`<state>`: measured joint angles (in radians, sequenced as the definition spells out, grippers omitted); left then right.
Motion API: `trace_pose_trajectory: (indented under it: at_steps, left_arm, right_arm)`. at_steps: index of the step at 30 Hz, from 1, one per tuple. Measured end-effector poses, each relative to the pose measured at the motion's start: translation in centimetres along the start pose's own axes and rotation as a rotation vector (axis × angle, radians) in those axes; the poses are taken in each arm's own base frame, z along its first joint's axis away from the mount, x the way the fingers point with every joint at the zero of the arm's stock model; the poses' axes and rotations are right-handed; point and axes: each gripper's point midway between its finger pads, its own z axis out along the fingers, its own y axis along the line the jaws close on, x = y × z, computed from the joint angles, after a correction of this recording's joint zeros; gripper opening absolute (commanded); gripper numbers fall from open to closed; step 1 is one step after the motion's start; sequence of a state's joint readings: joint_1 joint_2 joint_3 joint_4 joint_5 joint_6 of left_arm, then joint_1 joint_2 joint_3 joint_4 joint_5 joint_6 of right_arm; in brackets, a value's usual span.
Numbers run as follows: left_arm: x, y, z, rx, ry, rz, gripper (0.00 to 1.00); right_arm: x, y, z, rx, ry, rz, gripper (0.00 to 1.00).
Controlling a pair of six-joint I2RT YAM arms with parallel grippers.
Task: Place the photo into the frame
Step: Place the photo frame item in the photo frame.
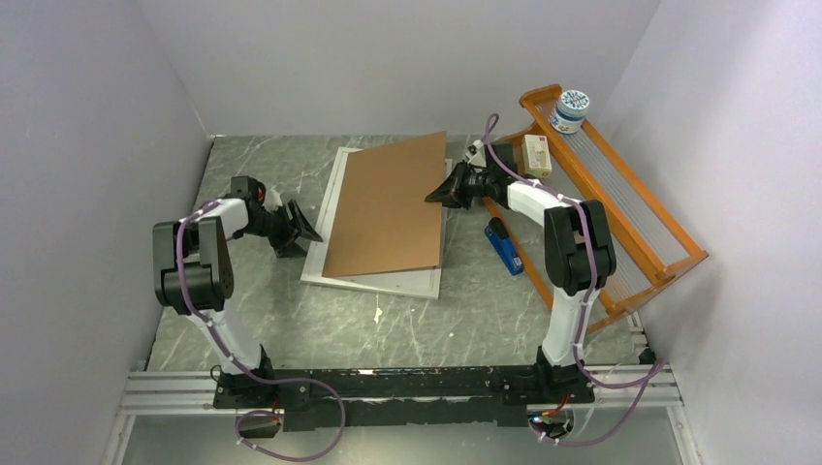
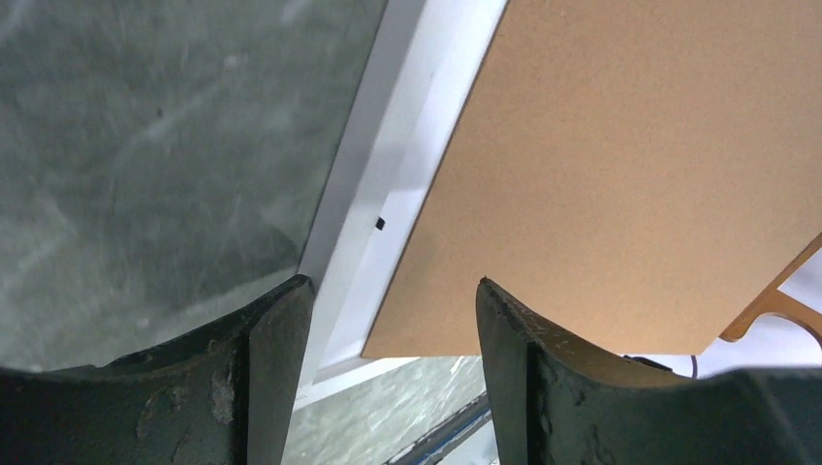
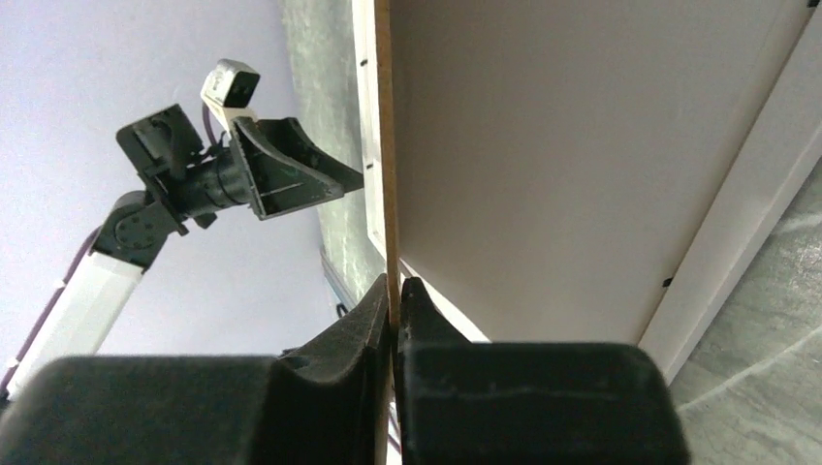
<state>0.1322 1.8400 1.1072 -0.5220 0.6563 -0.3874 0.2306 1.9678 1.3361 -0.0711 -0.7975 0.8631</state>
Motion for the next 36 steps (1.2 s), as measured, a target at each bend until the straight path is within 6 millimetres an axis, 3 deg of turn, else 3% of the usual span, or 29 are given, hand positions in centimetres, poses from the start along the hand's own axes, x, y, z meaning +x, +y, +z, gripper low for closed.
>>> trace_pose_trajectory:
  at_steps: [2, 4, 9, 12, 16, 18, 25, 36]
  left_arm:
    - [0.8, 0.0, -0.5, -0.012, 0.001, -0.001, 0.71]
    - [1.1, -0.1, -0.8, -0.018, -0.001, 0.0, 0.72]
    - [1.2, 0.2, -0.8, -0.04, 0.003, -0.006, 0.74]
    - [0.9, 0.4, -0.8, -0.054, -0.003, -0.005, 0.74]
    - [-0.1, 0.4, -0.7, -0.058, -0.015, -0.001, 0.71]
    - [-0.2, 0.4, -0.6, -0.056, -0.015, -0.002, 0.71]
    - [0.2, 0.8, 0.4, -0.036, 0.025, -0.024, 0.7]
    - [-0.2, 0.3, 0.5, -0.003, 0.021, -0.017, 0.65]
  right_arm:
    - [0.5, -0.4, 0.1, 0.001, 0.025, -0.005, 0.29]
    - [0.9, -1.0, 0.2, 0.012, 0.045, -0.002, 0.39]
    - [1.9, -2.6, 0.9, 0.044, 0.07, 0.025, 0.45]
    - [2.2, -3.2, 1.0, 0.056, 0.067, 0.031, 0.39]
    - [2.2, -3.9, 1.2, 0.069, 0.055, 0.028, 0.1]
    - [2.3, -3.8, 1.3, 0.052, 0.053, 0.022, 0.05]
    - [1.9, -1.9, 1.3, -0.047, 0.059, -0.024, 0.06]
    - [2.0, -2.9, 2.2, -0.048, 0.069, -0.008, 0.08]
